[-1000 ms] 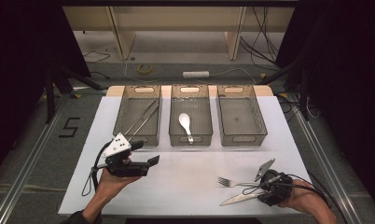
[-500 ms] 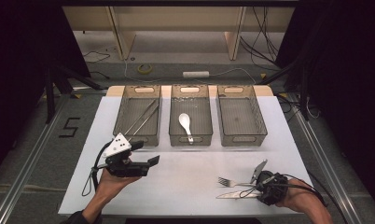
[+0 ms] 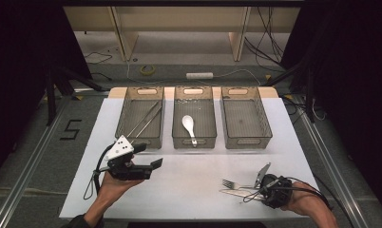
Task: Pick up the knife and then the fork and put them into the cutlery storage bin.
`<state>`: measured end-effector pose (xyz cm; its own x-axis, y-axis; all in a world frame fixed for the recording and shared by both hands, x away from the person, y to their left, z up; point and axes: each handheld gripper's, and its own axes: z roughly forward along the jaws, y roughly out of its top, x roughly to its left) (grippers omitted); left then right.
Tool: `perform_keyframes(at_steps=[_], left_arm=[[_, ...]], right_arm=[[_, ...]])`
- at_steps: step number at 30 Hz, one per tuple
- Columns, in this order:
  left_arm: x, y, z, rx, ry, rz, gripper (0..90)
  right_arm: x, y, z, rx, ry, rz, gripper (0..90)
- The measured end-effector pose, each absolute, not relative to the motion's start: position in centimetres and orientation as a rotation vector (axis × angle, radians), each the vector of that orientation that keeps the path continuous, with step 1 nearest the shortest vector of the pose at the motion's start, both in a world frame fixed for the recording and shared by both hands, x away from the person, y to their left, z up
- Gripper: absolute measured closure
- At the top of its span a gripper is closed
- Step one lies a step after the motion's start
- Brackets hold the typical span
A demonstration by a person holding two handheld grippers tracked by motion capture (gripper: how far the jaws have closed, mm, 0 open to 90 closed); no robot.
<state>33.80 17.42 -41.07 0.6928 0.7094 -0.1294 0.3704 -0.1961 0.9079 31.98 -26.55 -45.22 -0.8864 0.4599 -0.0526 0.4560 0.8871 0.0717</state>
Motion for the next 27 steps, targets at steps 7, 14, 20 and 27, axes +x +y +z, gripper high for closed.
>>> perform_keyframes(at_steps=[7,14,20,27], left_arm=[[33.79,17.40,-41.07,1.812,0.853,0.388,16.8],[33.78,17.40,-41.06,1.812,0.852,0.388,16.8],[33.80,17.42,-41.06,1.810,0.853,0.386,16.9],[33.78,17.41,-41.05,1.813,0.848,0.386,16.8]], right_arm=[[31.89,-26.45,-45.16,0.647,3.004,0.076,79.1],[31.69,-26.13,-45.11,0.595,3.006,0.054,80.5],[31.75,-26.28,-45.07,0.579,3.012,0.064,80.8],[31.77,-26.60,-44.95,0.601,3.017,0.106,80.9]])
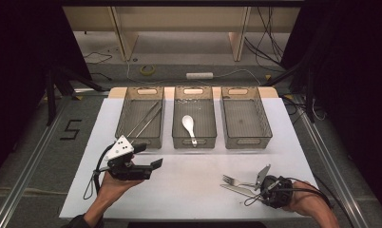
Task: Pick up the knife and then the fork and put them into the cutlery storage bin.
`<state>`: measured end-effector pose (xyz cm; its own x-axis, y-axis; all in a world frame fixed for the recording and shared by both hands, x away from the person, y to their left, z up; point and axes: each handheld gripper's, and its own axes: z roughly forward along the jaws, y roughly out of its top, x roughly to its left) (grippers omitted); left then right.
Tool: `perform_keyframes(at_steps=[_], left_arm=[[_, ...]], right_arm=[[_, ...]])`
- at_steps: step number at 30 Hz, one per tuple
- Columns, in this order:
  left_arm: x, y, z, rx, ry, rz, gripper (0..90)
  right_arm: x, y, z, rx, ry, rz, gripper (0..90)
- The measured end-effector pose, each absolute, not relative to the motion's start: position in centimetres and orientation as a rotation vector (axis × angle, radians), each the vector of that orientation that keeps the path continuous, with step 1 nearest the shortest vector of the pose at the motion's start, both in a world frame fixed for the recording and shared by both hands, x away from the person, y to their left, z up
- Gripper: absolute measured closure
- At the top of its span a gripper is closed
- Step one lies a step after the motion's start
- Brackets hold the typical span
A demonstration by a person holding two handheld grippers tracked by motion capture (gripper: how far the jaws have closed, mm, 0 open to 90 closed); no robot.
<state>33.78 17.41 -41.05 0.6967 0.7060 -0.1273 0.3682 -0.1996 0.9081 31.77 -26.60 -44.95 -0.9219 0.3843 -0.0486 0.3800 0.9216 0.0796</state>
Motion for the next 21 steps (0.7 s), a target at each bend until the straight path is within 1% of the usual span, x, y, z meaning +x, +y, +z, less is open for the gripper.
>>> perform_keyframes(at_steps=[5,10,15,21], left_arm=[[33.8,17.4,-41.0,1.812,0.850,0.385,16.9],[33.8,17.4,-41.0,1.812,0.850,0.386,16.9],[33.8,17.5,-41.0,1.808,0.854,0.389,16.9],[33.8,17.6,-41.0,1.793,0.852,0.390,16.8]], right_arm=[[31.7,-26.9,-44.4,0.582,3.031,0.172,80.9],[31.8,-27.2,-43.3,0.616,2.995,0.326,81.0],[32.3,-27.6,-42.3,0.750,2.936,0.500,81.0],[33.9,-28.7,-41.4,0.909,2.835,0.689,80.9]])
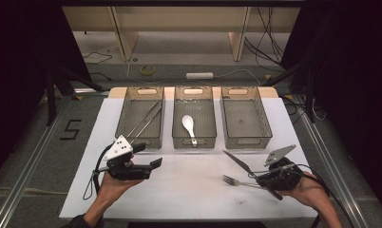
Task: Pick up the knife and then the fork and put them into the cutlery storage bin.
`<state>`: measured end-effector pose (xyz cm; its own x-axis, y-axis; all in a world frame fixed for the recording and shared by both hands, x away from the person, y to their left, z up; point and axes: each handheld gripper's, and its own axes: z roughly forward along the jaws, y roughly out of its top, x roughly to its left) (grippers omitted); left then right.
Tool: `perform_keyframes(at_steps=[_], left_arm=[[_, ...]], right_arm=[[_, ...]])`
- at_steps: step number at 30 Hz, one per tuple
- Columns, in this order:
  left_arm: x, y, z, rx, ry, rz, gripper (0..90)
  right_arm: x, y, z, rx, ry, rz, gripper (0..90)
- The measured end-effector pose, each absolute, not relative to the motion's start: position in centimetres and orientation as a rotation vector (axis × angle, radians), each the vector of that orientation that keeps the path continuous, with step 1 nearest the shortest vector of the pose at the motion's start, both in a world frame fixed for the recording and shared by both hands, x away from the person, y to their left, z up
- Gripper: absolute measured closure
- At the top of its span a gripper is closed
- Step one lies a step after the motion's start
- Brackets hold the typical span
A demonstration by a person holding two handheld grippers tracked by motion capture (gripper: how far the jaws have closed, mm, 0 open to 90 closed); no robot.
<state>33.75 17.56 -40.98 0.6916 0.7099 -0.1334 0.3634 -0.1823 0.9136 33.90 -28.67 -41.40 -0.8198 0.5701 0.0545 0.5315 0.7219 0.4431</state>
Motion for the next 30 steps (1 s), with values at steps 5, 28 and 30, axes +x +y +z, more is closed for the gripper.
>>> perform_keyframes(at_steps=[5,28,30], left_arm=[[33.8,17.7,-41.0,1.787,0.854,0.388,16.8],[33.8,17.9,-40.9,1.770,0.853,0.389,16.8],[33.8,17.9,-40.9,1.770,0.853,0.389,16.8]], right_arm=[[35.4,-29.5,-41.1,0.987,2.773,0.774,80.9],[41.0,-28.4,-37.1,1.060,2.605,1.008,80.9],[41.4,-28.3,-36.8,1.066,2.599,1.027,80.9]])
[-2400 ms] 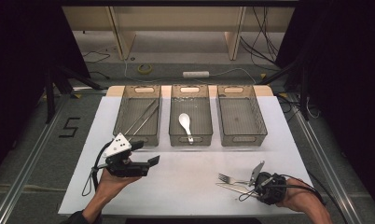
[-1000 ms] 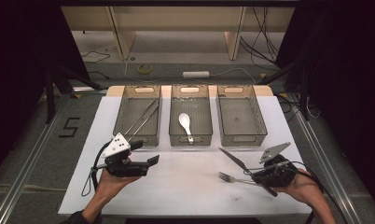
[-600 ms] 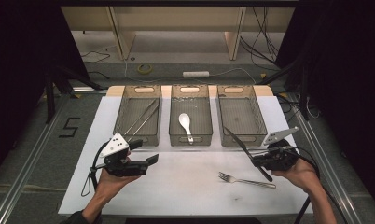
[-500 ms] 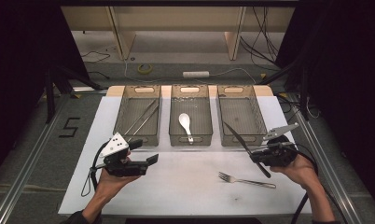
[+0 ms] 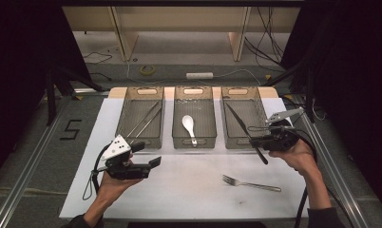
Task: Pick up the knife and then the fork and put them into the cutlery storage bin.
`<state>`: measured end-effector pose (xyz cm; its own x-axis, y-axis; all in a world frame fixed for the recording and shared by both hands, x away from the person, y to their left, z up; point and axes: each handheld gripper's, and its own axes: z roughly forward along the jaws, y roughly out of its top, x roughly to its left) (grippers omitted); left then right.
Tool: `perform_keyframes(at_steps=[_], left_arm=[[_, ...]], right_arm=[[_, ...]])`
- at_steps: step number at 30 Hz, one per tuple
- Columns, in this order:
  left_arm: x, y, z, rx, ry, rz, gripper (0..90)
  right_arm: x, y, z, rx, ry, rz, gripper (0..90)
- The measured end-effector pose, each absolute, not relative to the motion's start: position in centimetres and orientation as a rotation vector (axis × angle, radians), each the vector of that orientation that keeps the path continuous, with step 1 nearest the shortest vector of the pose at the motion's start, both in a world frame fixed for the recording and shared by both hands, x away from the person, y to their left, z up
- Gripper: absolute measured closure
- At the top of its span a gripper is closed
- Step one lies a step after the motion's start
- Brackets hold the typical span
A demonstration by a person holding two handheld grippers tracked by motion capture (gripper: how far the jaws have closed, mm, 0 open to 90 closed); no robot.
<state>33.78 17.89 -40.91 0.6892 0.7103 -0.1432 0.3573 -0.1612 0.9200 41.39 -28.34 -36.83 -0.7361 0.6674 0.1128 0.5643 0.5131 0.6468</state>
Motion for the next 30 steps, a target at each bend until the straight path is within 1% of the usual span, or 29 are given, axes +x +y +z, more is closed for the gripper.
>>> perform_keyframes(at_steps=[17,30], left_arm=[[33.7,17.9,-40.9,1.766,0.851,0.389,16.8],[33.7,17.9,-40.9,1.765,0.849,0.390,16.8]], right_arm=[[45.9,-27.7,-34.4,1.166,2.502,1.099,80.9],[48.8,-27.1,-33.7,1.257,2.417,1.135,80.9]])
